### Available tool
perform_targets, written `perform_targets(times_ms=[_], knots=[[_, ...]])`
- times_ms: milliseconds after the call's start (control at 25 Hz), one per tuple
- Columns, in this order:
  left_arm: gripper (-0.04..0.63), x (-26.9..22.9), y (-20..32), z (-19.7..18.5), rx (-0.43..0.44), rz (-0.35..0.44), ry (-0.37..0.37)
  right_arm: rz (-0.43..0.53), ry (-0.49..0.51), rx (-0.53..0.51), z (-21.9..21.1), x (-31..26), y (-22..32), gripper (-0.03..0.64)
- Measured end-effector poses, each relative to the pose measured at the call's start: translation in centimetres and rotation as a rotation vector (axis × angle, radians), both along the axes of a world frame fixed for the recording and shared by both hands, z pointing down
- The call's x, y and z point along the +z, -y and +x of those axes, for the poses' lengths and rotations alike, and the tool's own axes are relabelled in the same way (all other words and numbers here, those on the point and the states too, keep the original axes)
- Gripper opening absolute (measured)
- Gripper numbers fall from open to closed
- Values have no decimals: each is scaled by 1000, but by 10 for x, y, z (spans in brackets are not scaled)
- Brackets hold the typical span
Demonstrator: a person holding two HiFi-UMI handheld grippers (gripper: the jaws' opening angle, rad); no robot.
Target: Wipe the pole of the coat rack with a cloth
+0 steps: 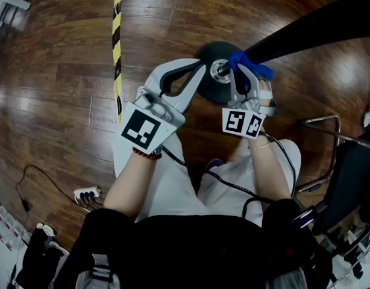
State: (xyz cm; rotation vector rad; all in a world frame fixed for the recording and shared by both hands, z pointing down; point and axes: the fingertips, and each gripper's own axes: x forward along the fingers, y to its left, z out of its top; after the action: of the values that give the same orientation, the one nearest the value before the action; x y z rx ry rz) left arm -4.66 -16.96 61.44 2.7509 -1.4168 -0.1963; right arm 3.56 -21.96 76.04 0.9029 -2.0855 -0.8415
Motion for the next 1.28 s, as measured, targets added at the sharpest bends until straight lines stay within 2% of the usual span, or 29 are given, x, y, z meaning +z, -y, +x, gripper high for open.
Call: perform_targets(times_ms=[120,240,360,520,760,920,1080,1280], knots=[[6,-4,-1,4,16,15,11,-85,-20,16,2,52,1,31],[6,-1,-4,7,41,-8,13,-157,-47,19,2,97,-1,31],[6,-3,-10,7,50,-23,-11,-184,-78,12,2,125,-2,31],[6,0,-19,11,56,-21,28,-226,-79,25,2,157,-2,31],[6,-1,-30,14,72,-45,7,-327,-220,5,14,220,-7,31],[6,-3,-44,19,107,-53,20,-390,-257,23,22,249,-7,31],[6,3,-50,31,155,-57,54,-507,-210,111,42,264,-6,31],[6,9,-47,28,164,-79,37,-493,-197,124,46,248,-2,31]])
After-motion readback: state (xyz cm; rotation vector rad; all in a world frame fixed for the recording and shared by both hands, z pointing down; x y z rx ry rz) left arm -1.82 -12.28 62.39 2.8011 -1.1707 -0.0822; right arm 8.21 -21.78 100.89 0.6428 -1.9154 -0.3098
